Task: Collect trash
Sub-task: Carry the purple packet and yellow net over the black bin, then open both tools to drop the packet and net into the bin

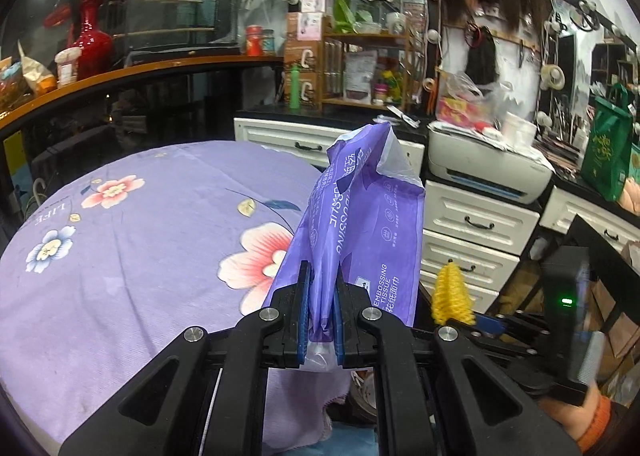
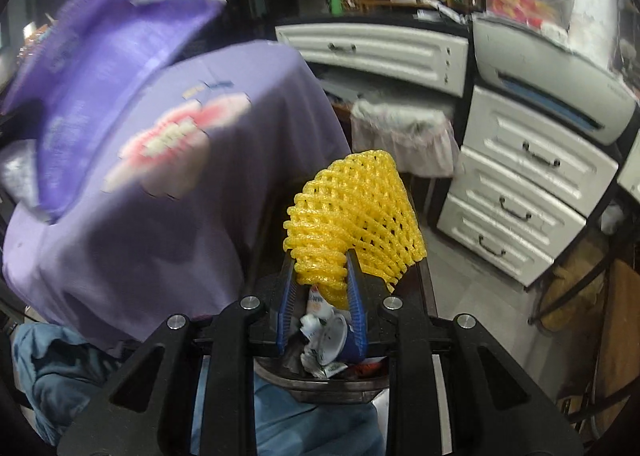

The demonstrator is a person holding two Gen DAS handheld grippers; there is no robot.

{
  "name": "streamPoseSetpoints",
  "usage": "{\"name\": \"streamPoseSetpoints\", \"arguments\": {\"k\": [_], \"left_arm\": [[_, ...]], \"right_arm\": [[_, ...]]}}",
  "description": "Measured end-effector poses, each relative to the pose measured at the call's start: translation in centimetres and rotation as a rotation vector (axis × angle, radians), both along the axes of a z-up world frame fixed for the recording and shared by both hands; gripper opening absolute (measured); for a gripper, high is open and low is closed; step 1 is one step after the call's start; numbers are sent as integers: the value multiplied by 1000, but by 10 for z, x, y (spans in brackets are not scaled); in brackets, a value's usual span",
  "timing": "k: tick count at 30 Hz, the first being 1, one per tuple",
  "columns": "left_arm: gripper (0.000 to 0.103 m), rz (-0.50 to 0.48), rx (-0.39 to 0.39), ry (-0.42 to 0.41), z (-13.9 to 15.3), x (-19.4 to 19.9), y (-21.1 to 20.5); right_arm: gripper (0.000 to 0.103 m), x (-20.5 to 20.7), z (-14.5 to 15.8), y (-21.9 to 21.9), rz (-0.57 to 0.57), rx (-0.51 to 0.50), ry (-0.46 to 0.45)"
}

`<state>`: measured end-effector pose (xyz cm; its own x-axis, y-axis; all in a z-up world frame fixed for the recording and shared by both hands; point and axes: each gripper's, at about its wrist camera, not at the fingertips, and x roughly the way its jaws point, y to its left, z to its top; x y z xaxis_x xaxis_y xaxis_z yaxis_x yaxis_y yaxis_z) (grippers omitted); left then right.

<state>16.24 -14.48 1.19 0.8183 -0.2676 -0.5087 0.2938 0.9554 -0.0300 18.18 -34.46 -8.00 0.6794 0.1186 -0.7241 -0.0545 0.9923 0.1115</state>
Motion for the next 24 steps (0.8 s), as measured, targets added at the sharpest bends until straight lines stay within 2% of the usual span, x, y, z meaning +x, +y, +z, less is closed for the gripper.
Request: {"name": "streamPoseSetpoints", "arguments": {"k": [6, 8, 11, 12, 13, 18, 24], "left_arm": [[10, -18, 11, 20, -8, 0, -6], [10, -24, 14, 24, -9, 1, -8], [10, -31, 16, 30, -11, 1, -9], [10, -33, 15, 32, -11, 1, -10], [10, -36, 14, 34, -12, 1, -11], [10, -56, 18, 43, -16, 1, -16], [10, -86, 26, 52, -21, 3, -25]], "right_arm": [[25, 24, -44, -2, -9, -21, 87], [29, 31, -59, -2, -15, -38, 113], [45, 35, -71, -5, -41, -47, 140], [57, 36, -75, -7, -58, -46, 153], [65, 35, -76, -9, -75, -38, 156], [66, 28, -69, -16, -98, -19, 136], [71, 6, -37, -32, -165, 10, 66]]}}
